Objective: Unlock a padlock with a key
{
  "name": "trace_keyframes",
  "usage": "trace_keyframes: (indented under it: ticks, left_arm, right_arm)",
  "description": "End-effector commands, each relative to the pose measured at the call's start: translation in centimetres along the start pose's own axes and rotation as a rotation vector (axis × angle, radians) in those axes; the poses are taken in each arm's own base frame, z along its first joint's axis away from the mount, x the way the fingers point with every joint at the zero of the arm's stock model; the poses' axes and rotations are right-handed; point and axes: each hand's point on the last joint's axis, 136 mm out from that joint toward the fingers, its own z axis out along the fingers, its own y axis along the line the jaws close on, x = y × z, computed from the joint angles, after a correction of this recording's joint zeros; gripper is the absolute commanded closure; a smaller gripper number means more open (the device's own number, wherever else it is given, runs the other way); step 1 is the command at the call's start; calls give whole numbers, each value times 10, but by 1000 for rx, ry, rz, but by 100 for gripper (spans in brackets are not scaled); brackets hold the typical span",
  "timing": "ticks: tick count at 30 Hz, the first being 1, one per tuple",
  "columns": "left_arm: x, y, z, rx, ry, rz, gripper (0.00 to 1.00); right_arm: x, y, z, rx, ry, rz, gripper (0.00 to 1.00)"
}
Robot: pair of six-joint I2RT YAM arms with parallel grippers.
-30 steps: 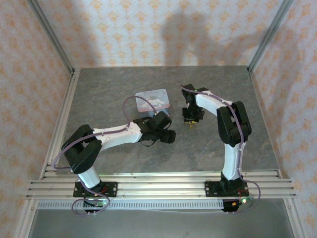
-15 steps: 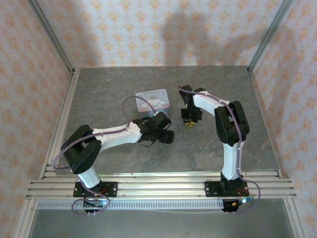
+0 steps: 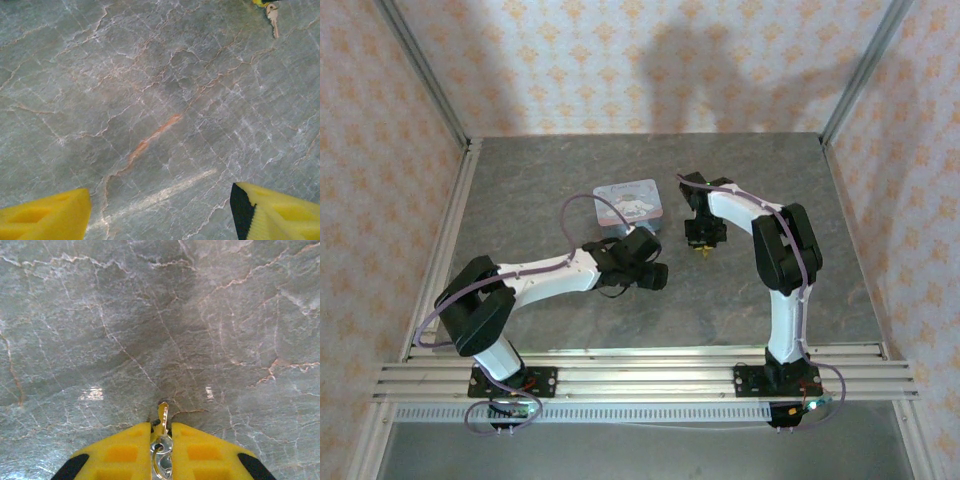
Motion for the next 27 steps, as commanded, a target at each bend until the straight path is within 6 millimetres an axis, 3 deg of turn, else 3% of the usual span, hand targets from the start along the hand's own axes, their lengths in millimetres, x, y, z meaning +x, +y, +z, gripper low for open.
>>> trace_keyframes:
  ticks: [1, 14, 27]
  left_arm:
    - [-1, 11, -9, -40, -21, -20, 26]
    - [0, 16, -11, -55, -29, -19, 26]
    - [1, 22, -14, -69, -45, -17, 26]
  right_arm:
    - [15, -13, 2, 65, 55, -10, 87]
    - [7, -8, -11, 30, -6, 8, 100]
    - [-2, 3, -32, -73, -130, 35, 100]
